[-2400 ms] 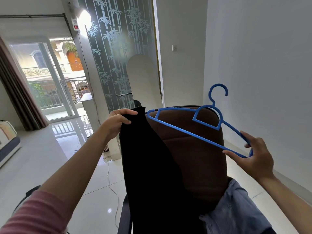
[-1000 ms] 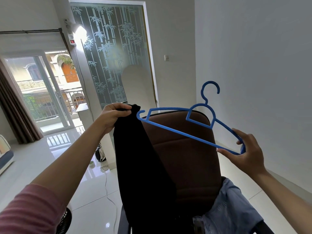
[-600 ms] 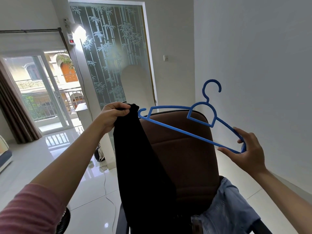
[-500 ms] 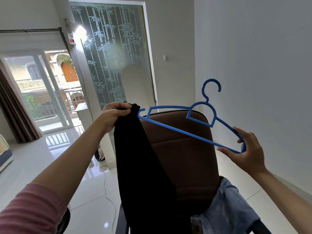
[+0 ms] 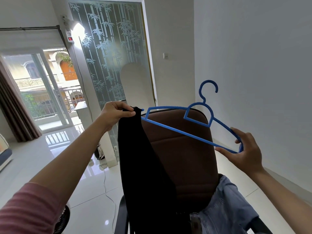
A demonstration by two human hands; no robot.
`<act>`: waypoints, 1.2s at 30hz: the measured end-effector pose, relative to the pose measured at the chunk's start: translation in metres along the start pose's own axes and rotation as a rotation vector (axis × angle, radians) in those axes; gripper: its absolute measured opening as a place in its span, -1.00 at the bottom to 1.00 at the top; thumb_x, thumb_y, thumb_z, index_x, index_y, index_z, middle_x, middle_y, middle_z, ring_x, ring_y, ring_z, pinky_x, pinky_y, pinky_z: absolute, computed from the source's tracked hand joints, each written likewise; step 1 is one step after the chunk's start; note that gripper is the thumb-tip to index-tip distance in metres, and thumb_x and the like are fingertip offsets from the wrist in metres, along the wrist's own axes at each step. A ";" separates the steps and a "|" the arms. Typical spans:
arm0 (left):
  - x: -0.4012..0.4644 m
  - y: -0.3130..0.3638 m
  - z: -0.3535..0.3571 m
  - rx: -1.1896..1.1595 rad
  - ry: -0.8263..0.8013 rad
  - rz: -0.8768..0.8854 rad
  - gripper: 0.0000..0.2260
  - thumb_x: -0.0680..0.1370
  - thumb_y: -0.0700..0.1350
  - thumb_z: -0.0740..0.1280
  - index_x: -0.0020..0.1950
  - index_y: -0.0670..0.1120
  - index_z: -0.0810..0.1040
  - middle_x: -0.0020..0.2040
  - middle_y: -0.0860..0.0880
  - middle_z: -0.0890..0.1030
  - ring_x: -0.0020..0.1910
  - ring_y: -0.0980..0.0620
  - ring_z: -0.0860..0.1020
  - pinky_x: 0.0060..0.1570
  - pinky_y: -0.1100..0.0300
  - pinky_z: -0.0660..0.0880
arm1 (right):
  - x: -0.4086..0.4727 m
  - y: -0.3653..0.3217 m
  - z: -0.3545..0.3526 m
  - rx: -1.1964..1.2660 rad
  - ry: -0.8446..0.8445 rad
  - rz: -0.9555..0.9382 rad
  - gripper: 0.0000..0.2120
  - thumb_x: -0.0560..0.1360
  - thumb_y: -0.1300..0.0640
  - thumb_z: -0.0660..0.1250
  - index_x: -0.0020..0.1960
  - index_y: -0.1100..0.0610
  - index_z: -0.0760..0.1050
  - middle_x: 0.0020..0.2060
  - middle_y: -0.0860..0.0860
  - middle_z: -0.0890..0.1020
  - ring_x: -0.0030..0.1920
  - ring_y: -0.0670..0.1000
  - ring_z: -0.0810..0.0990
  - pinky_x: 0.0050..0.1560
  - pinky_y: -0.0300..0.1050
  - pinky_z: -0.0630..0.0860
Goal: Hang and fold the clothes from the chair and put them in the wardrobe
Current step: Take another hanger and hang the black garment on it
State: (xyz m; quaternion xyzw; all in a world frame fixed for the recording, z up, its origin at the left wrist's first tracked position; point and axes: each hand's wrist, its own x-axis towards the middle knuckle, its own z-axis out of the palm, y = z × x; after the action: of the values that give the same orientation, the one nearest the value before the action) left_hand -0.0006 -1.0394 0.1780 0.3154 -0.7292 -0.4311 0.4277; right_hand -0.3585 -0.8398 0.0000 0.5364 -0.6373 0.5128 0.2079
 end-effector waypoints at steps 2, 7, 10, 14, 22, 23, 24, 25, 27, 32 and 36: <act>0.001 0.000 -0.001 -0.048 0.031 -0.005 -0.74 0.35 -0.41 0.45 -0.38 -0.05 0.66 -0.36 0.04 0.64 -0.34 0.12 0.63 -0.30 0.35 0.54 | -0.001 0.001 0.000 -0.001 0.002 0.007 -0.07 0.25 -0.51 0.27 0.30 0.22 0.43 -0.10 0.14 0.55 -0.27 0.03 0.47 -0.32 -0.33 0.43; 0.002 0.003 -0.003 -0.147 0.066 -0.024 -0.65 0.41 -0.47 0.35 -0.39 -0.05 0.66 -0.37 0.03 0.66 -0.34 0.11 0.64 -0.34 0.34 0.55 | -0.003 0.001 0.000 0.025 0.005 0.009 -0.07 0.25 -0.50 0.29 0.30 0.21 0.42 -0.10 0.14 0.54 -0.26 0.04 0.48 -0.33 -0.25 0.48; 0.001 0.005 -0.002 -0.161 0.063 -0.033 -0.61 0.43 -0.49 0.31 -0.40 -0.06 0.67 -0.34 0.01 0.66 -0.33 0.09 0.65 -0.34 0.32 0.56 | -0.003 0.000 0.001 0.026 -0.001 0.003 -0.08 0.24 -0.49 0.31 0.31 0.20 0.42 -0.09 0.13 0.54 -0.27 0.04 0.47 -0.36 -0.16 0.53; -0.001 0.004 -0.001 -0.175 0.069 -0.039 -0.60 0.45 -0.49 0.29 -0.40 -0.07 0.67 -0.35 0.01 0.66 -0.33 0.09 0.65 -0.33 0.31 0.58 | -0.003 0.000 0.002 0.021 0.000 0.014 -0.08 0.23 -0.48 0.32 0.31 0.18 0.42 -0.09 0.12 0.53 -0.27 0.03 0.47 -0.37 -0.15 0.53; -0.004 0.005 0.000 -0.149 0.076 -0.039 -0.68 0.47 -0.47 0.28 -0.27 -0.10 0.67 -0.30 0.02 0.69 -0.27 0.07 0.66 -0.27 0.30 0.59 | -0.003 0.001 0.002 0.012 0.001 0.016 -0.08 0.23 -0.49 0.32 0.32 0.17 0.42 -0.09 0.12 0.53 -0.26 0.04 0.48 -0.37 -0.09 0.55; -0.004 0.005 0.001 -0.158 0.076 -0.038 -0.70 0.47 -0.47 0.28 -0.25 -0.12 0.66 -0.30 0.01 0.69 -0.27 0.07 0.67 -0.28 0.30 0.59 | -0.003 0.000 0.003 0.009 0.000 0.015 -0.08 0.23 -0.48 0.32 0.32 0.17 0.42 -0.10 0.12 0.53 -0.26 0.04 0.48 -0.38 -0.08 0.56; -0.004 0.006 0.002 -0.162 0.076 -0.036 -0.74 0.47 -0.46 0.29 -0.21 -0.14 0.65 -0.30 0.00 0.69 -0.28 0.06 0.67 -0.29 0.30 0.59 | -0.003 0.000 0.003 0.004 0.002 0.018 -0.09 0.22 -0.48 0.32 0.32 0.16 0.42 -0.10 0.12 0.53 -0.26 0.04 0.48 -0.38 -0.08 0.56; -0.005 0.007 0.003 -0.165 0.076 -0.036 -0.76 0.46 -0.45 0.31 -0.20 -0.15 0.64 -0.30 0.00 0.69 -0.28 0.06 0.67 -0.30 0.30 0.59 | -0.003 -0.001 0.004 -0.001 0.006 0.022 -0.09 0.22 -0.48 0.32 0.32 0.15 0.41 -0.10 0.12 0.53 -0.26 0.04 0.47 -0.37 -0.08 0.56; -0.004 0.008 0.003 -0.161 0.075 -0.033 -0.77 0.44 -0.43 0.35 -0.24 -0.12 0.67 -0.29 -0.01 0.69 -0.27 0.04 0.67 -0.31 0.30 0.58 | -0.003 -0.001 0.005 -0.011 0.018 0.029 -0.09 0.23 -0.49 0.31 0.32 0.15 0.41 -0.10 0.12 0.52 -0.25 0.03 0.48 -0.37 -0.07 0.56; -0.001 0.008 0.004 -0.039 0.060 0.002 -0.76 0.35 -0.37 0.46 -0.34 -0.03 0.69 -0.26 -0.05 0.65 -0.28 0.07 0.64 -0.28 0.33 0.56 | -0.004 0.000 0.004 -0.017 0.036 0.018 -0.09 0.24 -0.49 0.30 0.32 0.16 0.42 -0.10 0.12 0.53 -0.24 0.01 0.48 -0.36 -0.09 0.56; 0.001 0.010 0.001 -0.007 0.038 -0.009 -0.77 0.36 -0.36 0.45 -0.34 -0.03 0.69 -0.27 -0.03 0.66 -0.28 0.09 0.65 -0.27 0.33 0.56 | -0.005 0.000 0.004 0.040 0.024 0.001 -0.10 0.24 -0.48 0.32 0.29 0.20 0.43 -0.14 0.11 0.53 -0.31 0.02 0.44 -0.39 -0.13 0.53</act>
State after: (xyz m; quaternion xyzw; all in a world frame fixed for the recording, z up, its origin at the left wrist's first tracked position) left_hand -0.0026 -1.0355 0.1874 0.3254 -0.7181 -0.4292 0.4408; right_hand -0.3560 -0.8411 -0.0054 0.5339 -0.6248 0.5318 0.2045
